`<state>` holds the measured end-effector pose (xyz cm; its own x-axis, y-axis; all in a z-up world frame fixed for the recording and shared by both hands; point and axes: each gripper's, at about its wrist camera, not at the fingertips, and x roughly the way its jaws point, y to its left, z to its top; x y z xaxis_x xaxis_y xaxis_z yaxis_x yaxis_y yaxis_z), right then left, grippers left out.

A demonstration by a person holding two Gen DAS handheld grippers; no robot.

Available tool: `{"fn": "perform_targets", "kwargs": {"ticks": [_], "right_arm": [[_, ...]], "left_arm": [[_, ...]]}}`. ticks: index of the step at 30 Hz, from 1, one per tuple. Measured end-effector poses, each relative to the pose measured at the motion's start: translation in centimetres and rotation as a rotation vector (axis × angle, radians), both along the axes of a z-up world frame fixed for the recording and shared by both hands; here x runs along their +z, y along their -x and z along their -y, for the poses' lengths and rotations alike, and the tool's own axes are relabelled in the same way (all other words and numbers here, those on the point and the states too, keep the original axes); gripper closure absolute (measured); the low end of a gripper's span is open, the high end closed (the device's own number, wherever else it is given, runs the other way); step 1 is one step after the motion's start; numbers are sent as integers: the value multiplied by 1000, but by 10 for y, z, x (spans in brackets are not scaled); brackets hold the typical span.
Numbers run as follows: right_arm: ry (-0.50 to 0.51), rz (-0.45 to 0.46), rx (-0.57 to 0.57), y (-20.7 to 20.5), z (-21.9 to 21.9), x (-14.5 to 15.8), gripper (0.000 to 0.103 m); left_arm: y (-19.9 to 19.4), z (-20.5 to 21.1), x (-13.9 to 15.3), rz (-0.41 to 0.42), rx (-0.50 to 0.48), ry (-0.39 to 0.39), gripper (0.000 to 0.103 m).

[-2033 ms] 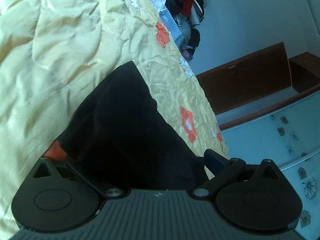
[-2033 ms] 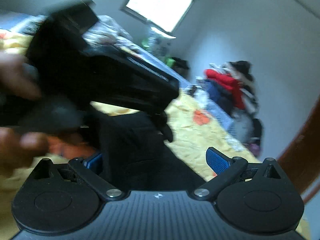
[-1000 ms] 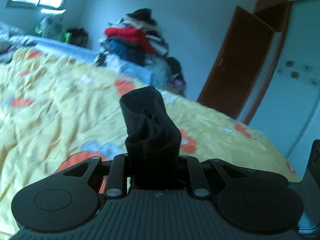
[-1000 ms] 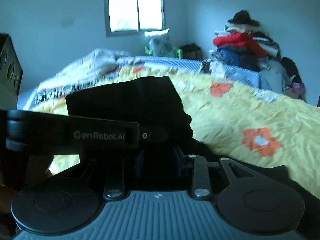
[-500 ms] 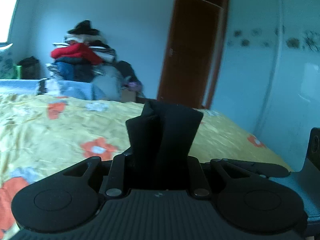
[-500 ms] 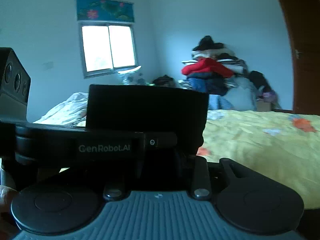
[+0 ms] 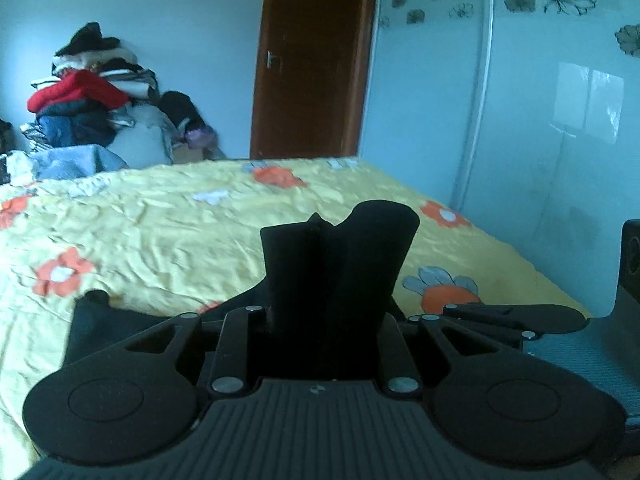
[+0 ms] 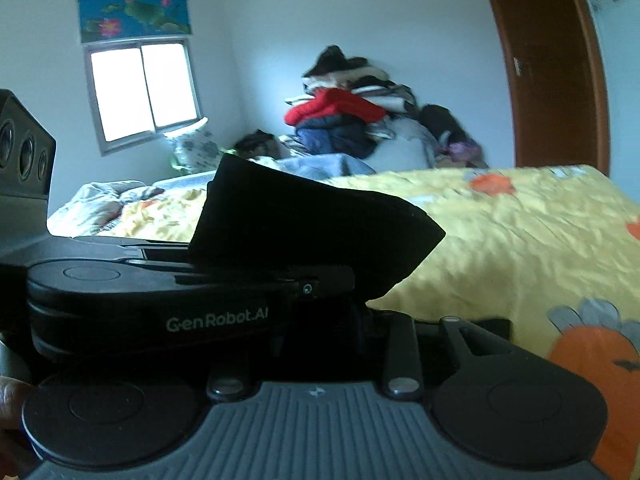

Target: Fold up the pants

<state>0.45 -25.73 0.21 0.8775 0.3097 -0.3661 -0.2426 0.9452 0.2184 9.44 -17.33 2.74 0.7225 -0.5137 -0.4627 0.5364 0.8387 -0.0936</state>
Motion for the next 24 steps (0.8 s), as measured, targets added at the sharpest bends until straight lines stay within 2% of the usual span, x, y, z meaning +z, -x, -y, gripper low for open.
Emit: {"fn": "perform_targets", "kwargs": {"ticks": [5, 8, 10, 11, 12, 14, 18, 20, 22, 24], "right_arm": [[5, -23, -29, 6, 14, -9, 70], [9, -36, -45, 13, 19, -12, 69], [15, -52, -59, 17, 23, -15, 67], [23, -60, -67, 20, 25, -17, 66], [37, -75, -76, 22, 27, -18, 63], [63, -109, -91, 28, 33, -22, 57], [164, -180, -156, 47, 49, -27, 56], [203, -201, -219, 55, 63, -27, 56], [194, -197, -309, 61, 81, -23, 56], [112, -167, -373, 63, 98, -13, 56]], "left_arm": [[0, 12, -10, -15, -34, -9, 78], [-3, 21, -16, -41, -57, -11, 74], [-2, 26, -20, -65, -79, -3, 67], [-2, 28, -22, -81, -97, -1, 60], [-2, 30, -24, -99, -125, 7, 46], [9, 36, -24, -115, -182, 20, 28], [22, 38, -21, -124, -302, 56, 20], [27, 32, -15, -113, -319, 66, 18], [29, 20, -7, -76, -308, 55, 12], [20, 3, -1, -22, -226, 14, 6]]}}
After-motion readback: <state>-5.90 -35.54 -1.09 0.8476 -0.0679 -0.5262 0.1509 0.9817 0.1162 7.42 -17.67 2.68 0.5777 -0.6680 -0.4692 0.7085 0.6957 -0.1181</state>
